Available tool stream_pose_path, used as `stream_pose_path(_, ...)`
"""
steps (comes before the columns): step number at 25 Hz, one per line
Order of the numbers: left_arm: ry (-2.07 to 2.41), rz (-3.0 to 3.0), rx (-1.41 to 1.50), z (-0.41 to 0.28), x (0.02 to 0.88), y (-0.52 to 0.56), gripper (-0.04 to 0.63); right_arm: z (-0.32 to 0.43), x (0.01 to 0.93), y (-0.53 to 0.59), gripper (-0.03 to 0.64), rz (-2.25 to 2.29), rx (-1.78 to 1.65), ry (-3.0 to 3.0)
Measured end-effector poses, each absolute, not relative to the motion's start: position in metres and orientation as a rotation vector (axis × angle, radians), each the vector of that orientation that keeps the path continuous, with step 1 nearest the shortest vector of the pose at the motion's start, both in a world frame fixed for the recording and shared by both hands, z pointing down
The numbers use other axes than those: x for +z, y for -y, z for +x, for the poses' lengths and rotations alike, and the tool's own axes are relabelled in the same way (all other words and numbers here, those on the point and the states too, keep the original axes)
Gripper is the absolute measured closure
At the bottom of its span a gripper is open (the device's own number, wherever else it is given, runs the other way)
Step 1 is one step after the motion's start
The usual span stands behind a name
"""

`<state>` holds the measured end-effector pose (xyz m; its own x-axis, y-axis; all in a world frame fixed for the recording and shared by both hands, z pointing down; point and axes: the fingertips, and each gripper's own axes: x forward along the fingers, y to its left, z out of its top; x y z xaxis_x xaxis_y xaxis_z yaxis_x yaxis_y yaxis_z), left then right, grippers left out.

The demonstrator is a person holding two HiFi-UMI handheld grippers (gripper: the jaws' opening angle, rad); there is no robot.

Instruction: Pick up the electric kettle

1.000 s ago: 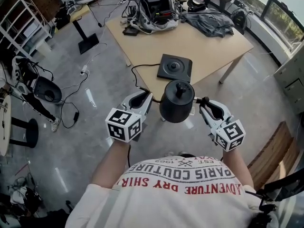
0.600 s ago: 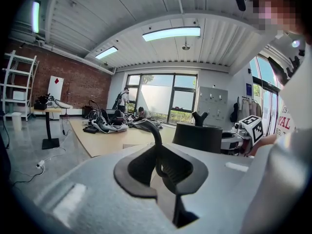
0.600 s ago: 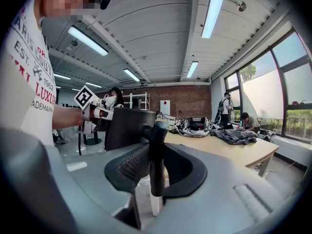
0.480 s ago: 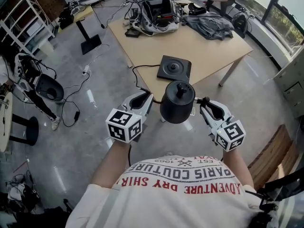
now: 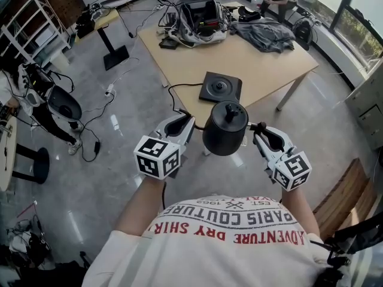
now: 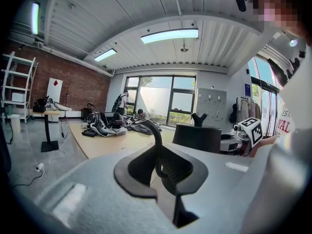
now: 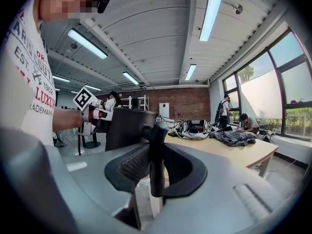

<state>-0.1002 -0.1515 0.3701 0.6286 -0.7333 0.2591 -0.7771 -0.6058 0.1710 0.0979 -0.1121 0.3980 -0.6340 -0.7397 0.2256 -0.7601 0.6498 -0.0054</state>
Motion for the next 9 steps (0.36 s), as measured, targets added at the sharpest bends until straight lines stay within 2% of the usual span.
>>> stream_pose_path(9,1.204,2.601,0.232,-0.114,0.368,0.166,0.561,0.084,0.396,0.126,0.522,1.255,0.146,2.665)
